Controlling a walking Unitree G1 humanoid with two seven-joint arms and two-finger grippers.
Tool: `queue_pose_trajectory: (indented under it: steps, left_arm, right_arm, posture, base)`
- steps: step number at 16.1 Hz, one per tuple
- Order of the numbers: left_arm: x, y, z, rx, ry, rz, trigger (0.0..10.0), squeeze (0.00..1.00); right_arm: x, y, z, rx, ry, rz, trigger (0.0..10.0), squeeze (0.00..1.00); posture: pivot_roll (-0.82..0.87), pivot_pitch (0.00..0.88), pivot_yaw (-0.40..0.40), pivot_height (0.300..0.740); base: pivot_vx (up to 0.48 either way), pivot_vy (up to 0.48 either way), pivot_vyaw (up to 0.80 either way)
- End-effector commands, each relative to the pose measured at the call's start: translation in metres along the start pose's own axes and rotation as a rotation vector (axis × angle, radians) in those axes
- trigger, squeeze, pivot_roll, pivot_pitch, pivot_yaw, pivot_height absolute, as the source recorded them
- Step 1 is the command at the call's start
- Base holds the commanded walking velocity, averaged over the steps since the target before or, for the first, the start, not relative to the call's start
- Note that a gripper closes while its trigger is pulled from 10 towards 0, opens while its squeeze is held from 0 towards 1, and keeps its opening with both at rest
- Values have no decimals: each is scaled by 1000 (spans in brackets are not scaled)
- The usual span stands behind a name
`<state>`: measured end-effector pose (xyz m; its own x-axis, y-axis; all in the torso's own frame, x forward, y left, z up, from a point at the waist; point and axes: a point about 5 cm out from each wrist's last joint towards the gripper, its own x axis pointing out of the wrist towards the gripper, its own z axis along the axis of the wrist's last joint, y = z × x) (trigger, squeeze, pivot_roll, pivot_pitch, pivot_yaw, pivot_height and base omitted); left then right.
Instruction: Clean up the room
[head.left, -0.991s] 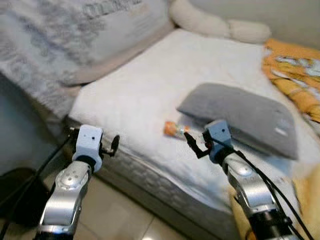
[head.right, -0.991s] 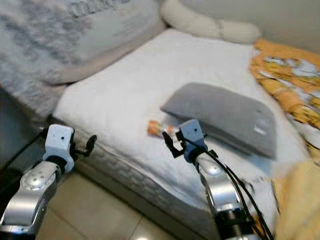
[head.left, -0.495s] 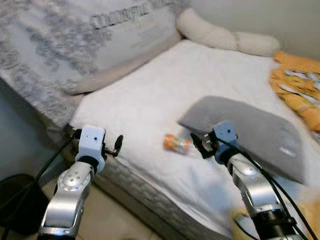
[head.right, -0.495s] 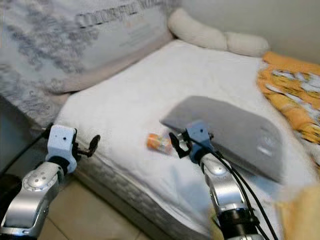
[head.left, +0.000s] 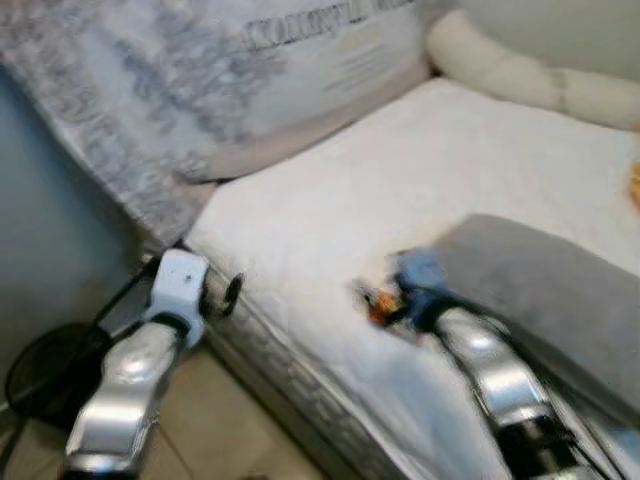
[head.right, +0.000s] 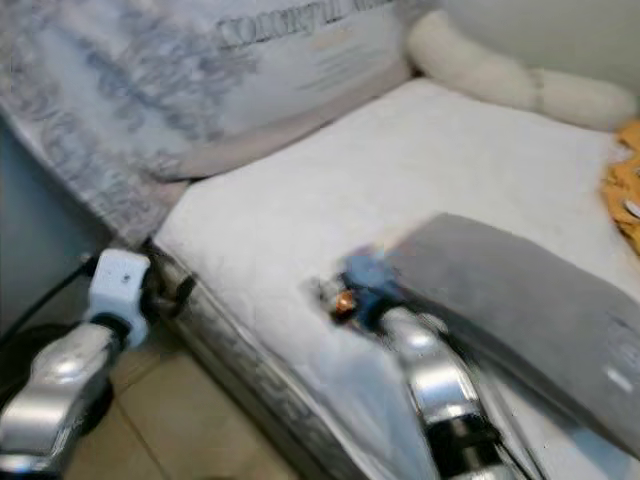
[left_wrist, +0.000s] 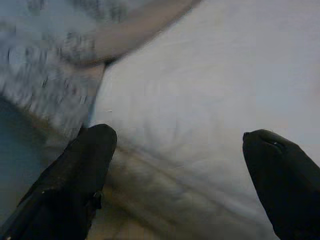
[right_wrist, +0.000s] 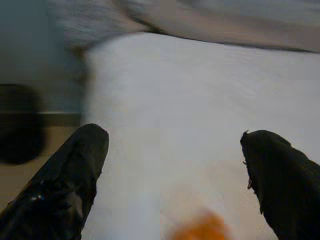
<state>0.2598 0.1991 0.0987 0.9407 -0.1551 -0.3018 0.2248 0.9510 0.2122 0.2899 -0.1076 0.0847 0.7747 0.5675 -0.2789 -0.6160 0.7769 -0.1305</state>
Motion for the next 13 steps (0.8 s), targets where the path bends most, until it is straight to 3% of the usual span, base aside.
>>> queue_pose_trajectory:
  steps: [1,3,5,7,9,13]
  left_arm:
    - [-1,-13,1,55,9,-113,10000,0]
    - [-4,-16,0,116,27,-198,10000,0]
    - [-8,-16,-1,171,57,-320,10000,0]
    - [-8,-14,-1,181,71,-366,10000,0]
    - [-9,-11,1,204,89,-449,10000,0]
    - [-10,-6,2,236,109,-483,10000,0]
  right_arm:
    - [-5,-9,-5,-6,67,4,10000,1000]
    - [-5,-11,-7,-37,129,42,10000,1000]
    - [-3,-20,-14,-117,279,84,10000,0]
    - [-2,-29,-19,-157,358,51,10000,0]
    - [0,-48,-33,-226,506,2,10000,0]
    - [6,-64,-38,-272,568,-55,10000,0]
  posture:
    - [58,0,0,740]
    - [58,0,2,740]
    - [61,0,-1,740]
    - [66,0,-2,740]
    - [65,0,8,740]
    - [70,0,25,740]
  base:
    - [0,0,0]
    - [0,0,0]
    - [0,0,0]
    - [0,0,0]
    - [0,0,0]
    - [0,0,0]
